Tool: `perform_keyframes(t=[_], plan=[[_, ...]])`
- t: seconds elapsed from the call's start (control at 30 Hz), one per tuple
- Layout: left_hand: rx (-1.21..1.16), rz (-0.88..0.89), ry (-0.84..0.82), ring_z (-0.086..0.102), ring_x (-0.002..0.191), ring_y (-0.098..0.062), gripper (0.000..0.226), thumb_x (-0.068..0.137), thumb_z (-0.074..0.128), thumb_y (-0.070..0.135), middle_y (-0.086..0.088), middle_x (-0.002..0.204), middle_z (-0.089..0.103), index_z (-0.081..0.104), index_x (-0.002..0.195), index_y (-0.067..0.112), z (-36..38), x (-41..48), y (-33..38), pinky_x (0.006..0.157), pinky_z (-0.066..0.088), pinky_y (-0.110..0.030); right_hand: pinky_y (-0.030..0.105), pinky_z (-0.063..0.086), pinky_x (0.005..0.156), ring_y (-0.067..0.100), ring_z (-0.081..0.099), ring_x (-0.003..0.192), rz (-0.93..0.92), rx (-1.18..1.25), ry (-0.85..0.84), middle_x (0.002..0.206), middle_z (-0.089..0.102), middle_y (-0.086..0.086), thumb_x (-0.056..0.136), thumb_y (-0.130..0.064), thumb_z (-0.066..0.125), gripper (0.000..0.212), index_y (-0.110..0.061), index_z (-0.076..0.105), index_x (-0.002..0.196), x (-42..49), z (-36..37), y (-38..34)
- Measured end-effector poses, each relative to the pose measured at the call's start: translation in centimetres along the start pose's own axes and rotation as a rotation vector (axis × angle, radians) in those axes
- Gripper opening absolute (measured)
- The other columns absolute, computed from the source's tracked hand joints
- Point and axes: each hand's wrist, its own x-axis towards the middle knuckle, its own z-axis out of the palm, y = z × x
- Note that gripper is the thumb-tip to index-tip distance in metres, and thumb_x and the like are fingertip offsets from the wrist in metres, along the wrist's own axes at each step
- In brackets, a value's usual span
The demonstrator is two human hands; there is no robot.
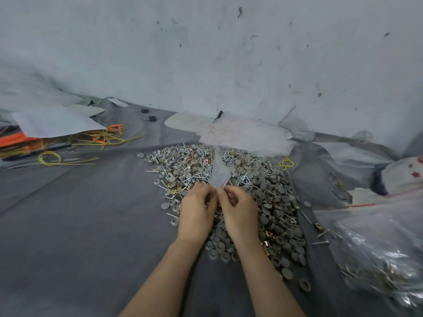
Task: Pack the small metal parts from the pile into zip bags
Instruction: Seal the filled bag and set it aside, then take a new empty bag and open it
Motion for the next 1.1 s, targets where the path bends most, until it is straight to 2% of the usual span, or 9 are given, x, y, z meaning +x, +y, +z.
perform_keyframes(t=[0.13, 0.23, 0.4, 0.53, 0.67, 0.8, 0.87, 1.0, 1.1], plan=[[-0.065, -0.002, -0.036, 0.055, 0.072, 0.001, 0.012, 0.089, 0.060, 0.005, 0.016, 0.074, 0.056, 0.070, 0.085, 0.011, 0.16, -0.12, -0.01, 0.072, 0.041, -0.012, 0.002, 0.040, 0.066, -0.008, 0.056, 0.071, -0.004, -0.059, 0.022, 0.080, 0.065, -0.009, 0.093, -0.017, 0.059, 0.016, -0.009, 0.072, 0.098, 0.15, -0.13, 0.10], [-0.041, 0.005, -0.054, 0.052, 0.071, 0.005, 0.017, 0.092, 0.055, 0.004, 0.012, 0.075, 0.055, 0.070, 0.089, 0.012, 0.31, -0.15, -0.13, 0.065, 0.036, -0.006, 0.002, 0.040, 0.066, -0.011, 0.057, 0.069, 0.002, -0.031, 0.016, 0.073, 0.061, -0.019, 0.091, -0.020, 0.061, 0.012, -0.013, 0.072, 0.093, 0.02, -0.06, 0.02], [-0.040, -0.016, -0.038, 0.051, 0.067, -0.003, 0.015, 0.092, 0.056, 0.006, 0.010, 0.073, 0.054, 0.065, 0.082, 0.012, 0.34, -0.25, -0.27, 0.062, 0.040, -0.014, 0.006, 0.041, 0.063, -0.007, 0.059, 0.070, 0.000, -0.031, -0.016, 0.070, 0.062, -0.017, 0.091, -0.023, 0.062, 0.009, -0.023, 0.066, 0.082, -0.17, 0.09, -0.05], [-0.077, -0.054, -0.028, 0.052, 0.064, -0.013, 0.020, 0.092, 0.058, 0.009, 0.000, 0.069, 0.057, 0.060, 0.072, 0.010, 0.43, -0.28, -0.24, 0.060, 0.043, -0.029, 0.016, 0.041, 0.057, 0.004, 0.055, 0.061, -0.013, -0.076, -0.007, 0.063, 0.060, -0.007, 0.093, -0.022, 0.058, 0.021, -0.013, 0.063, 0.074, -0.17, 0.09, 0.03], [-0.183, -0.118, -0.042, 0.052, 0.062, -0.016, 0.020, 0.092, 0.060, 0.011, -0.006, 0.068, 0.060, 0.063, 0.073, 0.007, 0.60, -0.38, 0.00, 0.059, 0.041, -0.027, 0.015, 0.034, 0.052, 0.004, 0.046, 0.052, -0.015, -0.102, -0.007, 0.056, 0.050, -0.007, 0.097, -0.022, 0.052, 0.028, -0.014, 0.059, 0.070, -0.09, -0.05, -0.05], [-0.297, -0.185, -0.079, 0.054, 0.064, -0.025, 0.018, 0.092, 0.060, 0.013, -0.010, 0.068, 0.061, 0.064, 0.075, 0.007, 0.63, -0.23, -0.06, 0.061, 0.043, -0.035, 0.015, 0.034, 0.053, 0.002, 0.048, 0.054, -0.016, -0.081, -0.015, 0.057, 0.053, -0.007, 0.098, -0.021, 0.050, 0.027, -0.014, 0.063, 0.074, -0.04, -0.18, -0.22], [-0.316, -0.214, -0.082, 0.052, 0.061, -0.020, 0.018, 0.091, 0.061, 0.015, -0.009, 0.068, 0.061, 0.063, 0.075, 0.009, 0.64, -0.19, -0.08, 0.061, 0.043, -0.035, 0.014, 0.034, 0.054, 0.001, 0.051, 0.057, -0.013, -0.084, -0.012, 0.061, 0.056, -0.007, 0.098, -0.017, 0.049, 0.027, -0.013, 0.065, 0.076, -0.01, -0.27, -0.26], [-0.197, -0.180, -0.063, 0.051, 0.063, -0.011, 0.017, 0.091, 0.061, 0.016, 0.001, 0.069, 0.058, 0.057, 0.074, 0.014, 0.76, -0.50, -0.14, 0.057, 0.038, -0.017, 0.024, 0.041, 0.064, 0.013, 0.057, 0.067, -0.034, -0.162, -0.029, 0.073, 0.065, 0.003, 0.096, -0.013, 0.051, 0.023, -0.005, 0.067, 0.082, -0.12, -0.25, -0.27], [0.012, -0.080, -0.085, 0.048, 0.065, -0.009, 0.020, 0.092, 0.057, 0.020, 0.011, 0.072, 0.051, 0.050, 0.074, 0.021, 0.71, -0.64, -0.27, 0.056, 0.035, -0.015, 0.023, 0.037, 0.060, 0.015, 0.055, 0.063, -0.078, -0.249, -0.051, 0.070, 0.064, 0.003, 0.096, -0.012, 0.051, 0.023, -0.006, 0.067, 0.080, -0.31, -0.28, -0.27]])
